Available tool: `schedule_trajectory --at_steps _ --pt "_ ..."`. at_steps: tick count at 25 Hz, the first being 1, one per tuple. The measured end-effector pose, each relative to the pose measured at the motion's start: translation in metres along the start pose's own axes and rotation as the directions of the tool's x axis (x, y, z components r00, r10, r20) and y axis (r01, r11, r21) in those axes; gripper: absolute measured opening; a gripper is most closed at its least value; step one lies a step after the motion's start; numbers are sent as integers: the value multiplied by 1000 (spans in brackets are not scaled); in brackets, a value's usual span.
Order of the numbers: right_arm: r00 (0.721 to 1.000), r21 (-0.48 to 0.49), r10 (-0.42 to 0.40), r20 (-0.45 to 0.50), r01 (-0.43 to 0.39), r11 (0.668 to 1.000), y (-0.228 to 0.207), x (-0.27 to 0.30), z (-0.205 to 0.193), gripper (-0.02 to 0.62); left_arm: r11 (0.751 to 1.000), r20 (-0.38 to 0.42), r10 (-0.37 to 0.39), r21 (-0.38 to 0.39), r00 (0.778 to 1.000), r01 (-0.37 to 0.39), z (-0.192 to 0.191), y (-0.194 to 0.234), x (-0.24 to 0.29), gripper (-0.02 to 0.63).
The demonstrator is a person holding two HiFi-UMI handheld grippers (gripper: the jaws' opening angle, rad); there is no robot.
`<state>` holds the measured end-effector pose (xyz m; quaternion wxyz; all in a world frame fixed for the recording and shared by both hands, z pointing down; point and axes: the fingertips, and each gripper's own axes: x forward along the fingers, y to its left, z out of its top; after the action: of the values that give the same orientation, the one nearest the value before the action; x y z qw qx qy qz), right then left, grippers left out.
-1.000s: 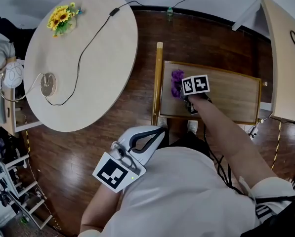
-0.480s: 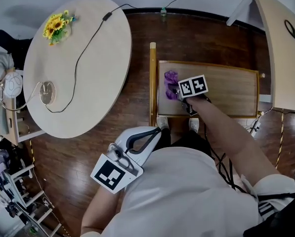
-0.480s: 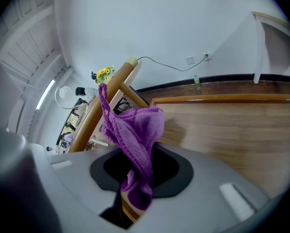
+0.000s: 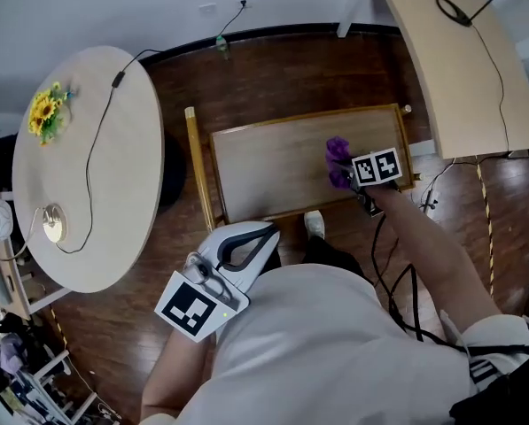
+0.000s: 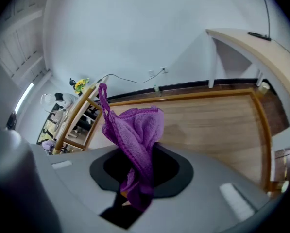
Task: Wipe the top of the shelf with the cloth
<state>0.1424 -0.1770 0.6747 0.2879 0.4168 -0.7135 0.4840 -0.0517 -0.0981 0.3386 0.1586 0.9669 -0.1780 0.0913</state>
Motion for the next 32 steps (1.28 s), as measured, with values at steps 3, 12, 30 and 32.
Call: schedule_trajectory --at_steps 3,12,30,32 --pt "994 26 -108 -7 109 994 -73 -40 -20 100 1000 -7 -29 7 1000 29 5 -13 28 18" --pt "939 47 -336 -70 340 939 -221 -109 -60 100 1000 -49 -20 -4 999 20 3 -33 78 18" --pt "967 0 -209 -146 211 977 -95 -22 -79 100 999 -16 44 -6 999 -44 -5 -10 40 18" --pt "971 -3 -186 -153 188 982 -68 -8 -80 101 998 -12 55 -6 998 -55 -9 -4 27 18"
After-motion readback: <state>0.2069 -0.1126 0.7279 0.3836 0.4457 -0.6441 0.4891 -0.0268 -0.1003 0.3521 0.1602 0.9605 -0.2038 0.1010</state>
